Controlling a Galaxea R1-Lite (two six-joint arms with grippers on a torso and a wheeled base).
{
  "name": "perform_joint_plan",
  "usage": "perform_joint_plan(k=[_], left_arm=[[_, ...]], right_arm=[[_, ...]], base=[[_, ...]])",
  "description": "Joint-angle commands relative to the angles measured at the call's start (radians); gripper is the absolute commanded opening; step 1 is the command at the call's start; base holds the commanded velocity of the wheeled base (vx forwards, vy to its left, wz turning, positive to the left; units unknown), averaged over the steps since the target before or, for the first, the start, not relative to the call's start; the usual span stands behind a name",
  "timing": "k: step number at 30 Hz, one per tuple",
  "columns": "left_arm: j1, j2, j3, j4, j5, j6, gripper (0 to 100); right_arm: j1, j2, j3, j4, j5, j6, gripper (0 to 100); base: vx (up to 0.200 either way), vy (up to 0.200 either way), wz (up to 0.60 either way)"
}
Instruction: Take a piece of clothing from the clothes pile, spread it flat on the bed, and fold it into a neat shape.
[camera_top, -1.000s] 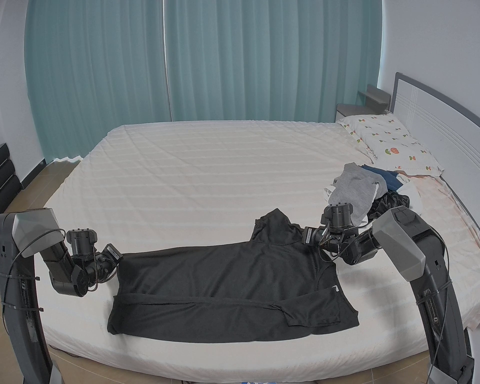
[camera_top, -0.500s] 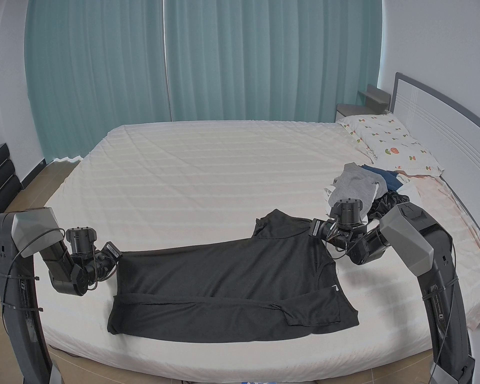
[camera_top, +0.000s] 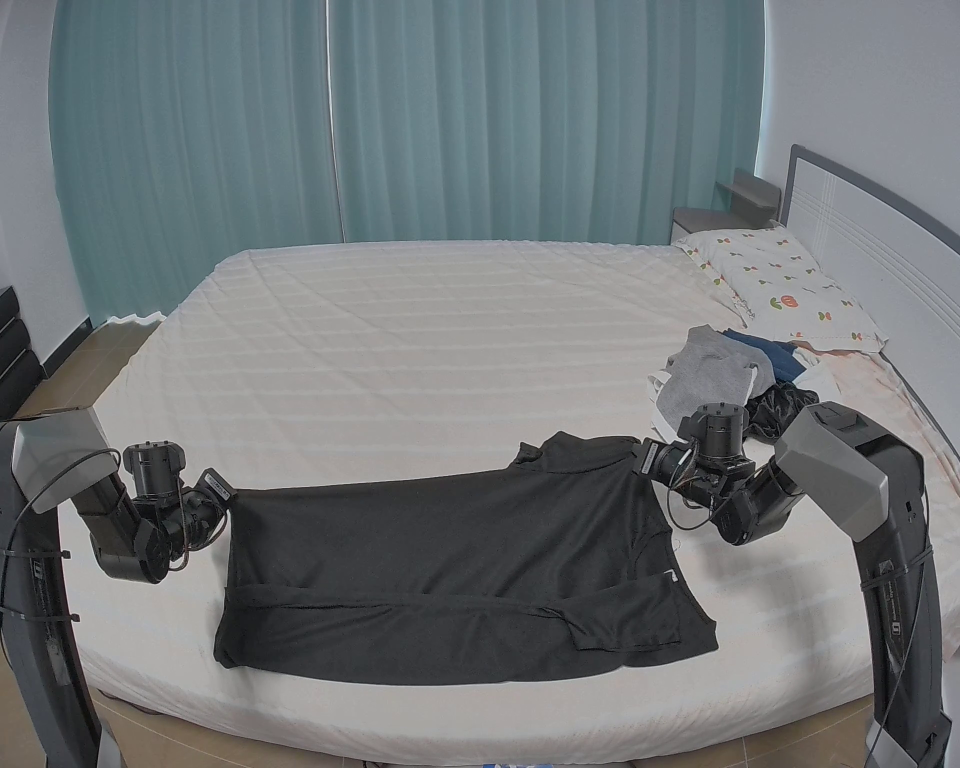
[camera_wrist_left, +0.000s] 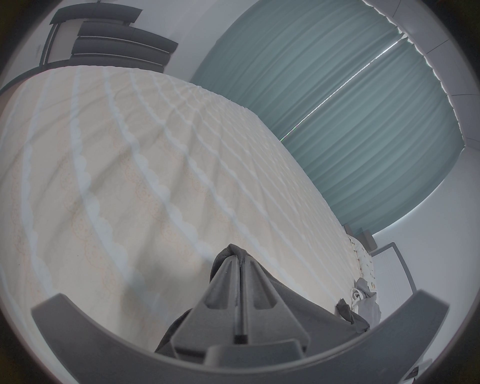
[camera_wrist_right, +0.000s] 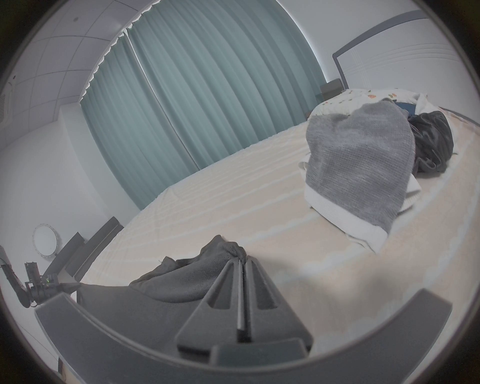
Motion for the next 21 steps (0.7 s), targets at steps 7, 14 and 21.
perform_joint_plan(k=[7,14,21], left_arm=[[0.012,-0.024,0.014,0.000,-0.005,0.001,0],[0.014,-0.026,0.012,-0.002,-0.005,-0.001,0],[0.014,-0.023,0.015,-0.002,-0.005,0.004,0]], right_arm=[[-0.043,-0.099,0.154,-0.070,0.095,0.022,0],[-0.050,-0.097,0.216,-0.168,0.148,0.042,0],[-0.050,-0.114,0.291,-0.190,0.154,0.042,0]], base=[[0.000,0.000,0.00],[0.000,0.000,0.00],[0.000,0.000,0.00]])
